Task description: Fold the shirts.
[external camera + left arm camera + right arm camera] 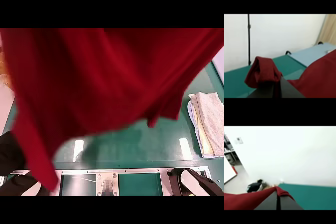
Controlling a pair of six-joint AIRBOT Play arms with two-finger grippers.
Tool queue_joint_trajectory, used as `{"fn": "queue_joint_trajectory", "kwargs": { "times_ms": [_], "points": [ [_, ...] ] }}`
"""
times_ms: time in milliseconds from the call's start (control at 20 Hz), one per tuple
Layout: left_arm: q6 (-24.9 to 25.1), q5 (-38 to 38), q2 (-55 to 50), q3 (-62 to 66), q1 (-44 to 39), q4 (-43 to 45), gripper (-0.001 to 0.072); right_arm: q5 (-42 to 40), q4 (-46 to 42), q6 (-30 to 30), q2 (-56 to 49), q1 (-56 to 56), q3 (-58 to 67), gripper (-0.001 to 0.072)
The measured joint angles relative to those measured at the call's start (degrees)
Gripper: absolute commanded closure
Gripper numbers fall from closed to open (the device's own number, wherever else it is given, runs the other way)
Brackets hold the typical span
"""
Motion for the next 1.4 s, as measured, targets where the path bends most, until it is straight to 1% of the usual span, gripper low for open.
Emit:
{"fn": "queue_joint_trajectory", "kwargs": {
  "times_ms": [150,250,350,500,550,600,650,750,850,950,1050,1150,1200,1300,1400],
  "points": [
    [0.6,3.1,-8.6,-4.9,0.0,1.9,0.0673,-0.2,-0.6,-1.8,-2.5,1.8,-10.7,0.0701],
    [1.5,6.2,-17.2,-6.6,0.0,1.9,0.0674,-1.2,-3.6,-2.6,-5.4,3.7,-18.7,0.0702],
    [2.6,10.2,-27.2,-7.4,0.0,-0.3,0.0673,-3.6,-6.8,-3.2,-9.2,5.4,-26.0,0.0702],
    [5.9,15.3,-41.4,-8.0,0.0,-8.1,0.0672,-7.7,-10.2,-4.0,-17.2,6.7,-33.8,0.0702],
    [7.0,16.2,-45.0,-8.1,0.0,-11.0,0.0527,-8.6,-10.9,-4.2,-20.5,6.9,-35.4,0.0702],
    [8.2,17.1,-48.3,-8.2,0.0,-14.0,0.0104,-9.2,-11.5,-4.4,-23.5,7.0,-36.4,0.0702],
    [9.1,17.9,-50.5,-8.2,0.0,-16.6,0.0014,-9.7,-11.9,-4.5,-26.5,7.2,-37.2,0.0701],
    [9.9,16.4,-53.1,-7.5,0.6,-19.8,0.0012,-10.4,-12.3,-4.7,-31.3,7.3,-38.0,0.0701],
    [9.2,9.3,-54.5,-4.7,2.8,-21.5,0.0012,-10.7,-12.7,-5.0,-34.6,6.5,-38.3,0.0701],
    [5.4,-2.6,-55.3,-1.3,5.9,-22.6,0.0014,-10.9,-12.9,-5.9,-36.5,5.0,-38.2,0.0701],
    [0.1,-14.7,-55.3,0.4,8.3,-22.1,0.0013,-10.9,-13.0,-6.6,-37.4,3.0,-37.6,0.0701],
    [-4.4,-24.6,-54.3,-0.2,8.6,-18.9,0.0013,-11.0,-13.1,-7.0,-37.9,1.1,-37.1,0.0701],
    [-6.2,-28.2,-53.0,-1.8,8.0,-16.4,0.0013,-10.9,-13.1,-7.1,-38.1,0.4,-37.0,0.0701],
    [-8.3,-31.5,-49.0,-7.3,5.4,-11.8,0.0012,-10.9,-13.2,-7.4,-38.3,-0.8,-36.8,0.0701],
    [-9.7,-31.4,-44.1,-16.1,1.6,-8.1,0.0012,-10.8,-13.2,-7.5,-38.4,-1.5,-36.7,0.0701]
  ]
}}
